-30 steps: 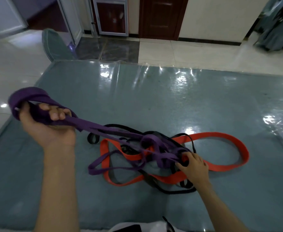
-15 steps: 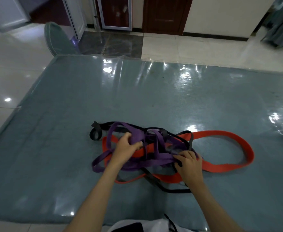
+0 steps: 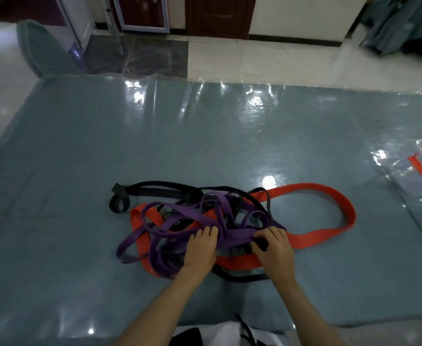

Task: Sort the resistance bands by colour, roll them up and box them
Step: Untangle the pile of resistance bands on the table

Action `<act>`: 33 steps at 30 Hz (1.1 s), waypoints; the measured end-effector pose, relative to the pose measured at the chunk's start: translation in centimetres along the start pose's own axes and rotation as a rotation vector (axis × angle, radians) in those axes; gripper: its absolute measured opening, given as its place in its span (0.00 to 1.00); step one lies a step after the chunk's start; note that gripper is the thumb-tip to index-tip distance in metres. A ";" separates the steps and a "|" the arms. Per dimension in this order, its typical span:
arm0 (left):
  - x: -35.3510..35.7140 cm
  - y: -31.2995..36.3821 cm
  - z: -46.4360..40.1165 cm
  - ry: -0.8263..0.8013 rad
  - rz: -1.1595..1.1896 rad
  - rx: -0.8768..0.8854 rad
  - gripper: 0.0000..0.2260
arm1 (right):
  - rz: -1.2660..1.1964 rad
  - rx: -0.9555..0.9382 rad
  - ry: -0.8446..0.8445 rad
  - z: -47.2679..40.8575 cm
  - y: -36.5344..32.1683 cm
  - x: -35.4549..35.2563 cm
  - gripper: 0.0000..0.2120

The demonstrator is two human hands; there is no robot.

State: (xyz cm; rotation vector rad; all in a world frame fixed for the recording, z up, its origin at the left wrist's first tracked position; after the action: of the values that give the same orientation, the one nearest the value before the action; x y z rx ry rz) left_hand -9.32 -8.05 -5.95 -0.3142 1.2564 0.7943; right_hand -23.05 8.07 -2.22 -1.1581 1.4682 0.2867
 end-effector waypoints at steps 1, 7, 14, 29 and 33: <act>-0.4 -0.3 -0.1 -0.007 0.057 0.008 0.23 | -0.012 0.027 -0.014 0.3 0.5 0.3 0.16; -6.9 -2.7 -0.1 0.120 0.694 -0.106 0.18 | 0.052 0.199 -0.027 1.6 3.0 0.9 0.21; -12.6 -4.3 1.2 0.319 1.157 -0.165 0.11 | 0.204 0.364 -0.067 1.5 3.8 -0.2 0.31; -16.2 -4.5 5.5 -0.103 0.858 0.198 0.12 | 0.164 -0.089 -0.047 0.7 -1.5 0.3 0.24; -16.3 -4.1 6.2 -0.132 0.744 0.219 0.12 | 0.023 -0.129 -0.207 1.2 -3.6 3.0 0.14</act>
State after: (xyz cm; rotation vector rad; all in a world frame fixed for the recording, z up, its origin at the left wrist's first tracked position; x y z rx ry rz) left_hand -3.51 -13.01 10.30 0.4085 1.3255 1.2653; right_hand -19.06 5.78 -3.59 -1.1779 1.2963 0.5087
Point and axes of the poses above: each hand's wrist, its own z-axis away from the middle knuckle, its own x-axis out of the palm, y = z × x, the point moved 6 cm from there along -z, towards the middle knuckle, and after that the axes turned 8 degrees about -x, right-handed, at the moved point
